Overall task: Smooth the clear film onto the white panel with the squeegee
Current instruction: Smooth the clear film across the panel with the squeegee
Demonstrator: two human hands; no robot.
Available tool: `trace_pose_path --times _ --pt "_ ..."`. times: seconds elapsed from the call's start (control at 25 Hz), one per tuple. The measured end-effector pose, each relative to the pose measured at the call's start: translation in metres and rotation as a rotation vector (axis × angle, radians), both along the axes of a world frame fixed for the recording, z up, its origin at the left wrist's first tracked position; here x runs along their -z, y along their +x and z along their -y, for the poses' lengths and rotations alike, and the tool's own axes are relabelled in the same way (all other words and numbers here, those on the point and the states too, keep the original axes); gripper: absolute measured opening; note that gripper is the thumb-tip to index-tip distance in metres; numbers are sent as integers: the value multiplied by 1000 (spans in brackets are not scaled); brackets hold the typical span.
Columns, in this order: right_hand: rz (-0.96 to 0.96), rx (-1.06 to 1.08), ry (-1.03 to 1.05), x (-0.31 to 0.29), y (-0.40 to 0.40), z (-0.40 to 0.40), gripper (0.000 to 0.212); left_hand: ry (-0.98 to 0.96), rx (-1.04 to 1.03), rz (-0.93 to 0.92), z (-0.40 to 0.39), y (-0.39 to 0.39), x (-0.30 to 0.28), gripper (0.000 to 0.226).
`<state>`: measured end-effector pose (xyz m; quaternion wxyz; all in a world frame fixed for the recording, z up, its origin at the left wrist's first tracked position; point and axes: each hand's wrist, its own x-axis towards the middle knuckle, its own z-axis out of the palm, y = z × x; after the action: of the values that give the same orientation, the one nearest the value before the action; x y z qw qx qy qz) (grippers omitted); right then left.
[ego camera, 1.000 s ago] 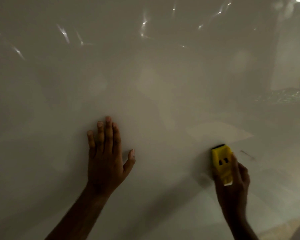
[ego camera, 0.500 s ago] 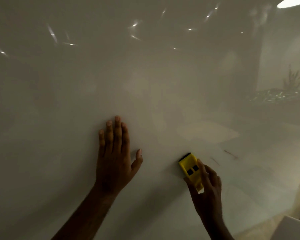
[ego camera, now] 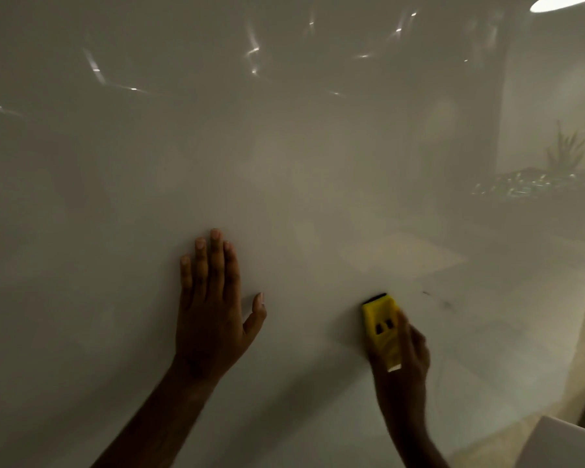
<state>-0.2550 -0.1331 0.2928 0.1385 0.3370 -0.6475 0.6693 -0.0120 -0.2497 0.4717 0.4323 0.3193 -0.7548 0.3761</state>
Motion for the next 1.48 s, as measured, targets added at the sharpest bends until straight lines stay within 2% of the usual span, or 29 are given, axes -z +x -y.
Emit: trace_pose_path --times 0.12,0.2,0.28,0.44,0.64,0.84,1.04,1.28,1.48 --pt "-93 -61 74 -2 6 -4 82 -6 -3 7 0 2 1 90" --pt "-126 -20 67 -5 -17 -9 76 -4 4 7 0 3 1 89" --pt "-39 13 23 -10 -59 -15 72 -8 6 4 -1 2 1 89" --pt "316 125 18 -27 -129 -38 76 -16 10 10 0 1 1 89" --pt "359 146 -72 -36 -103 -20 82 -16 23 7 1 0 2 88" --pt "187 31 -127 -67 -50 4 79 6 47 27 -1 4 -1 88" --pt "31 -10 -189 -134 18 31 82 40 102 47 -4 22 -4 85" --pt "-56 17 -207 -231 72 48 81 81 20 -65 5 110 -22 84" --pt "-343 -38 -216 -312 139 62 79 87 -70 -200 18 209 -44 83"
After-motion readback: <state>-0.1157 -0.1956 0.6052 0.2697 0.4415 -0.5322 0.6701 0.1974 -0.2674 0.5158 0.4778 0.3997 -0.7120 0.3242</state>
